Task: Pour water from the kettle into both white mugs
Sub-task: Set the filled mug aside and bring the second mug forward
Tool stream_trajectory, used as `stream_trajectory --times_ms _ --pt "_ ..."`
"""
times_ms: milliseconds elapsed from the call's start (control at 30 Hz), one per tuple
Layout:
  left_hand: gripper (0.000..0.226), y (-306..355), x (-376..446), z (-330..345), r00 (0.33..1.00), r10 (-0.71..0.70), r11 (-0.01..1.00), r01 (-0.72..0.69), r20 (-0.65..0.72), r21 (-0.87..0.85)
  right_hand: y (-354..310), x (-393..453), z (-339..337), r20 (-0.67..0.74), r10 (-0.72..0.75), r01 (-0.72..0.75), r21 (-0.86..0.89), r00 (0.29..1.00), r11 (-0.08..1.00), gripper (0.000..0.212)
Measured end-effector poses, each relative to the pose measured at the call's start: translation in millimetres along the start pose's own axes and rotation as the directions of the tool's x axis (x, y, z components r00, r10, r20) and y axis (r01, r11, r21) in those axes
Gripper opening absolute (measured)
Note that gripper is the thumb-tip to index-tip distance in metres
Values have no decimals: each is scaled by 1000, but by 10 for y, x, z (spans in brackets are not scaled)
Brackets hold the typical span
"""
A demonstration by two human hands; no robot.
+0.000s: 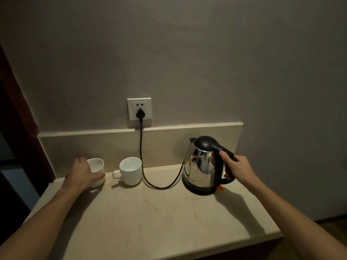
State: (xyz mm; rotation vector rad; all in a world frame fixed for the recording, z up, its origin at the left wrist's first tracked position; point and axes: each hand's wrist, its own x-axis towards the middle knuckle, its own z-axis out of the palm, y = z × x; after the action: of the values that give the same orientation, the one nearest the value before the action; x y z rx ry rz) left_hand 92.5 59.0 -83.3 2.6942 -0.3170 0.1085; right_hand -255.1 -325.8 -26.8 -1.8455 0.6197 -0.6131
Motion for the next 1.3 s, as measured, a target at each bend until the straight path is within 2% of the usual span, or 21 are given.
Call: stream_trajectory --times_ms 233,467,600,733,867,1133,1300 --pt "87 9 -433 -166 1000 -5 999 4 -18 -33 -39 -39 3 8 -13 14 -4 1000 1000 46" --pt "79 76 -990 -237 988 151 986 -149 21 -80 -28 -44 6 2 -16 16 -7 1000 1000 50" --pt "77 287 -1310 -206 956 291 945 -282 32 -164 -39 -60 18 9 -24 24 0 1000 1000 48" --pt "83 566 -1546 -117 917 385 915 -364 103 -177 -40 -56 18 2 -25 25 -8 1000 1000 50" --pt "74 822 -1691 19 868 470 873 -431 159 -228 -34 -45 16 -6 -18 18 -4 1000 1000 50" --pt "81 1103 -1748 282 804 570 814 -522 172 -255 -46 -52 2 4 -14 14 -10 1000 1000 48" --pt "87 1039 -1696 371 816 560 809 -500 146 -308 -56 -62 8 5 -5 5 -5 1000 1000 48"
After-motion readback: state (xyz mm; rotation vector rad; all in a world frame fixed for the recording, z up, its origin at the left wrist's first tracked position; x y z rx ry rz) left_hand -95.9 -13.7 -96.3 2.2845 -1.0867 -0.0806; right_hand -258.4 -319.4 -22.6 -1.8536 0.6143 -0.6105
